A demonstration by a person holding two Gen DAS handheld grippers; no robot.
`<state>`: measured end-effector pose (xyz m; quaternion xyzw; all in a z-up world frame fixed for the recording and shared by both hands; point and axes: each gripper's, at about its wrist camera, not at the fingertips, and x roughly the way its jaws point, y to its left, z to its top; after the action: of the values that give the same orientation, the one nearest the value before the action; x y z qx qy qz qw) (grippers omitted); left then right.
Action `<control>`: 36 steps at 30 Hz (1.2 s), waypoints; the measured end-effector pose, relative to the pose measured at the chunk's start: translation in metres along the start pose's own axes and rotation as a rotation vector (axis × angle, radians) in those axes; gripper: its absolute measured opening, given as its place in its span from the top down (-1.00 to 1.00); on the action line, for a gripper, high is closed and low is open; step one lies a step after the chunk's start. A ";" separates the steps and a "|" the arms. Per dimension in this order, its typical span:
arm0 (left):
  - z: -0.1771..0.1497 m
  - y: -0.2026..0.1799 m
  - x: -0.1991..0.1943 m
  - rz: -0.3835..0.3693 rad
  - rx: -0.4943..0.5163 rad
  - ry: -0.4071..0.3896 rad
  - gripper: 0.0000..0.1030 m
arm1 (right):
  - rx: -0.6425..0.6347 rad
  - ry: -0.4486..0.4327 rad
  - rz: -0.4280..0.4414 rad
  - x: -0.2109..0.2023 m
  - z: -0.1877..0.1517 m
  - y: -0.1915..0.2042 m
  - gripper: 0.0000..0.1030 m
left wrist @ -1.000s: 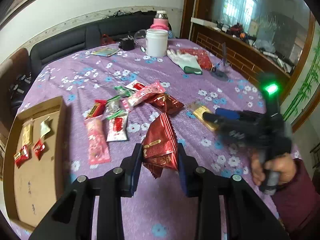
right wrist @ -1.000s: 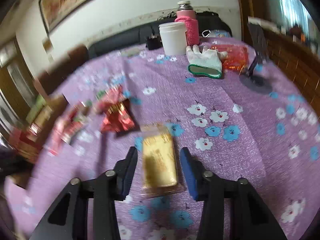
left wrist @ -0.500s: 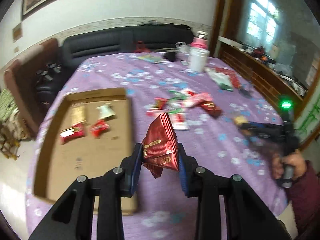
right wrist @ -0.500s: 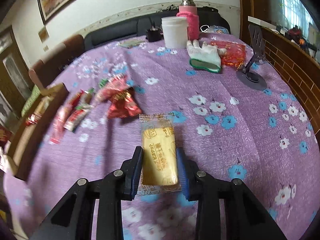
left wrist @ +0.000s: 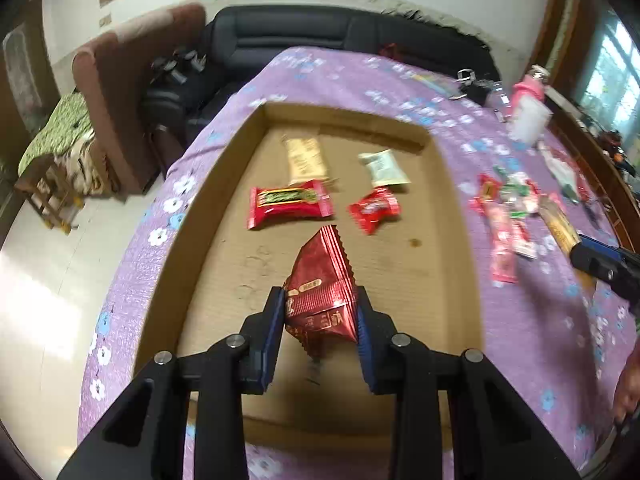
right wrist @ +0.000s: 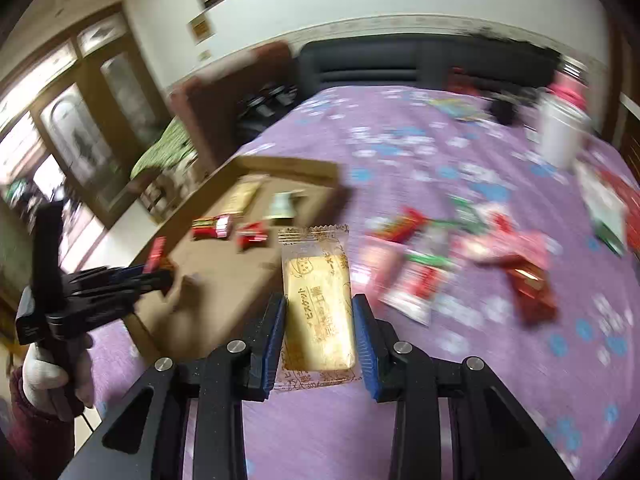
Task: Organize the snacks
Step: 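Carry both packs to the tray and open both grippers to drop them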
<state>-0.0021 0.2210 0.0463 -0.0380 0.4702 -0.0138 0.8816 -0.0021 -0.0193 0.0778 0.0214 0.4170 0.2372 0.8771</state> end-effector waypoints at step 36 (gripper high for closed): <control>0.002 -0.013 -0.070 -0.062 -0.041 -0.191 -0.57 | 0.040 -0.062 -0.275 0.007 0.034 -0.068 0.10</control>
<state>-0.0391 0.2123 0.1062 -0.0716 0.3829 -0.0278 0.9206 0.0536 -0.0712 0.0791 -0.0109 0.3935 0.1055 0.9132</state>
